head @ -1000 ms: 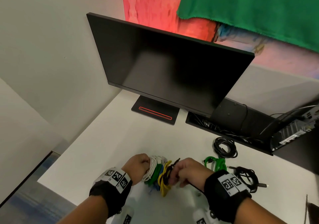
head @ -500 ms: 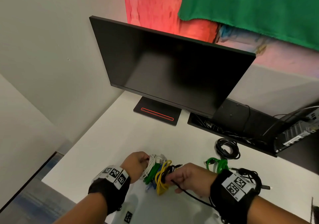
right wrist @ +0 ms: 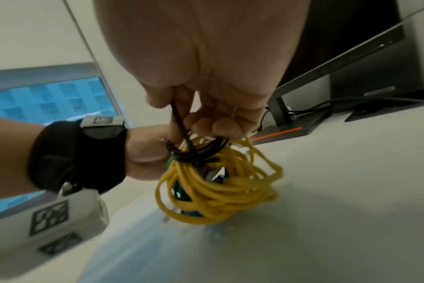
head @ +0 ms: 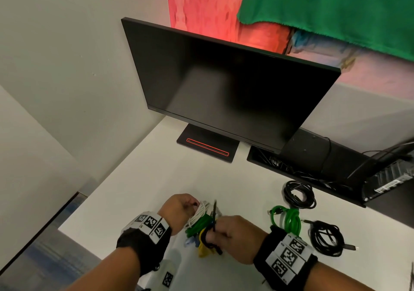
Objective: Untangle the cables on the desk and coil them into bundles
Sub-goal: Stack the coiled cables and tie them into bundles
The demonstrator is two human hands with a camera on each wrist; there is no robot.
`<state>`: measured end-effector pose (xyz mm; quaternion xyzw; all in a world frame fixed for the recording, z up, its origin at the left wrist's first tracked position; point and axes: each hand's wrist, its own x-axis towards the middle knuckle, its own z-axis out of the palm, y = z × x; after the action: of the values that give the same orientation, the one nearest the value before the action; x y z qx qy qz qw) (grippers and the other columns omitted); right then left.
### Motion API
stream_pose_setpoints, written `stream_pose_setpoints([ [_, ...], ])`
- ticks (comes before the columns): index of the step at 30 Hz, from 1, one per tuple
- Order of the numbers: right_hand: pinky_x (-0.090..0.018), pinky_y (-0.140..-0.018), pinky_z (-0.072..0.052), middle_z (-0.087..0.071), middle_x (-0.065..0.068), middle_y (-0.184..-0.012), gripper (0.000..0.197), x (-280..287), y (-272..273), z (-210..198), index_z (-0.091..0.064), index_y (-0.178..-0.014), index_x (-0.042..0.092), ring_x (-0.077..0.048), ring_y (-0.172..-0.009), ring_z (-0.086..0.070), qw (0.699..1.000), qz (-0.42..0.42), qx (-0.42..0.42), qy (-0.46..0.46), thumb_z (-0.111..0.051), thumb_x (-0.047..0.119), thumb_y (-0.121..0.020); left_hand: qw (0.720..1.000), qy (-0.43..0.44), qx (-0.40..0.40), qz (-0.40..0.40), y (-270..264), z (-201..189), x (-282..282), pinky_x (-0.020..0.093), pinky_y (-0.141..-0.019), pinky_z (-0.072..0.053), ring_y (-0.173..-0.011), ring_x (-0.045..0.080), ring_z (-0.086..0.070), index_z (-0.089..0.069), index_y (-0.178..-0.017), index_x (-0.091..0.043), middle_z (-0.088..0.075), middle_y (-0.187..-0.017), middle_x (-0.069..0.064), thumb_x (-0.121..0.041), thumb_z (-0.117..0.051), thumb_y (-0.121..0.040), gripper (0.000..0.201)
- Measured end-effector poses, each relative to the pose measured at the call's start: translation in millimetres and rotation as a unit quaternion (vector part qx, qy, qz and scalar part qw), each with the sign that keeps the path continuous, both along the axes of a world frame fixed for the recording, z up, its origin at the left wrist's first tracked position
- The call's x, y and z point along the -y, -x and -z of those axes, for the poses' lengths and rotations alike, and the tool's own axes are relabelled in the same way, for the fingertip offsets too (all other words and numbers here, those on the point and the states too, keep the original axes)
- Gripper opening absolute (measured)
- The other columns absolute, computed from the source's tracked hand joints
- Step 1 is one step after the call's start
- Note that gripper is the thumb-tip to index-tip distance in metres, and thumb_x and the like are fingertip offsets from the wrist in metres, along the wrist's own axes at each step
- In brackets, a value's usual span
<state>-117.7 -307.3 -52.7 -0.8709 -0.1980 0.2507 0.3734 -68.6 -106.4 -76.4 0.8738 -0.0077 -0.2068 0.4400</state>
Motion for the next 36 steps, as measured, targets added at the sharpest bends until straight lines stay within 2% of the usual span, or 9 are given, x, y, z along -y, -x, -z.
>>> stream_pose_setpoints([
  [4,-0.032,-0.079,-0.048,-0.055,0.009,-0.085,0.021,-15.2,-4.9,4.5,-0.061,-0.089,0.017,-0.007,-0.08,-0.054,0.985,0.125,0.108,-0.057,-0.051,0.032,-0.1,0.998,0.051,0.014,-0.033,1.1,-1.1,0.2,0.011,-0.056,-0.043,-0.056,-0.003,-0.056,-0.072,-0.094,-0.01,-0.069,-0.074,-0.004,-0.005,-0.059,-0.092,0.014],
  [7,-0.026,-0.067,-0.049,-0.063,0.013,-0.071,0.012,-24.6,-5.9,8.3,-0.057,-0.106,0.027,-0.004,-0.07,-0.06,0.968,0.199,0.115,-0.1,-0.05,0.035,-0.1,0.989,0.126,0.008,-0.078,1.5,-1.8,-0.6,0.011,-0.054,-0.044,-0.051,-0.004,-0.056,-0.072,-0.089,-0.008,-0.068,-0.062,-0.009,-0.001,-0.059,-0.092,0.015],
  [10,-0.023,-0.058,-0.042,-0.054,0.016,-0.056,0.019,-34.3,-7.5,11.6,-0.058,-0.101,0.025,-0.002,-0.055,-0.052,0.961,0.215,0.143,-0.102,-0.047,0.041,-0.101,0.974,0.19,-0.01,-0.12,-0.1,-2.6,0.5,0.013,-0.052,-0.044,-0.051,-0.002,-0.057,-0.071,-0.085,-0.008,-0.069,-0.06,-0.009,-0.002,-0.058,-0.094,0.017],
  [13,-0.031,-0.066,-0.046,-0.062,0.009,-0.07,0.04,-41.1,-11.2,7.9,-0.063,-0.093,0.02,-0.012,-0.068,-0.056,0.942,0.243,0.209,-0.1,-0.036,0.048,-0.1,0.966,0.224,-0.021,-0.13,-0.2,-2.8,3.0,0.012,-0.05,-0.043,-0.049,-0.001,-0.057,-0.07,-0.085,-0.005,-0.068,-0.058,-0.007,-0.002,-0.057,-0.095,0.017],
  [17,-0.029,-0.074,-0.054,-0.071,0.005,-0.08,0.039,-45.7,-18.1,-0.4,-0.058,-0.131,0.028,-0.007,-0.073,-0.064,0.935,0.27,0.143,-0.18,-0.039,0.038,-0.098,0.957,0.234,-0.024,-0.167,-0.7,3.5,2.4,0.016,-0.051,-0.046,-0.052,0.004,-0.059,-0.072,-0.086,-0.003,-0.07,-0.062,-0.001,-0.003,-0.057,-0.095,0.018],
  [22,-0.017,-0.06,-0.039,-0.058,0.016,-0.06,0.022,-46.5,-29.3,-1.9,-0.067,-0.092,0.018,-0.003,-0.057,-0.052,0.938,0.262,0.109,-0.199,-0.048,0.024,-0.103,0.946,0.242,-0.022,-0.214,-6.3,8.4,3.2,0.02,-0.053,-0.049,-0.055,0.009,-0.061,-0.074,-0.082,-0.004,-0.071,-0.066,0.005,-0.004,-0.059,-0.094,0.018],
  [27,-0.028,-0.065,-0.043,-0.055,0.019,-0.047,0.031,-45.1,-44.0,2.7,-0.069,-0.068,0.018,-0.002,-0.055,-0.049,0.94,0.306,0.015,-0.149,-0.055,0.016,-0.095,0.942,0.279,-0.026,-0.183,-9.3,1.5,6.6,0.016,-0.056,-0.047,-0.059,0.005,-0.06,-0.075,-0.085,-0.007,-0.071,-0.07,0.003,0.002,-0.057,-0.093,0.021],
  [31,-0.032,-0.063,-0.043,-0.053,0.009,-0.049,0.024,-45.4,-50.1,1.7,-0.072,-0.074,0.008,-0.014,-0.057,-0.05,0.937,0.317,-0.02,-0.145,-0.059,0.018,-0.092,0.942,0.294,-0.034,-0.161,-9.2,-3.7,9.6,0.014,-0.057,-0.045,-0.058,0.003,-0.057,-0.073,-0.088,-0.002,-0.066,-0.061,-0.004,0.006,-0.052,-0.094,0.024],
  [36,-0.027,-0.057,-0.041,-0.055,0.011,-0.045,0.023,-47.9,-49.0,1.6,-0.072,-0.075,0.013,-0.008,-0.048,-0.049,0.938,0.304,-0.037,-0.161,-0.058,0.017,-0.092,0.928,0.326,-0.052,-0.174,-8.9,-7.3,10.5,0.016,-0.056,-0.048,-0.06,0.006,-0.062,-0.07,-0.095,0.003,-0.07,-0.068,0.001,0.007,-0.05,-0.094,0.02],
])
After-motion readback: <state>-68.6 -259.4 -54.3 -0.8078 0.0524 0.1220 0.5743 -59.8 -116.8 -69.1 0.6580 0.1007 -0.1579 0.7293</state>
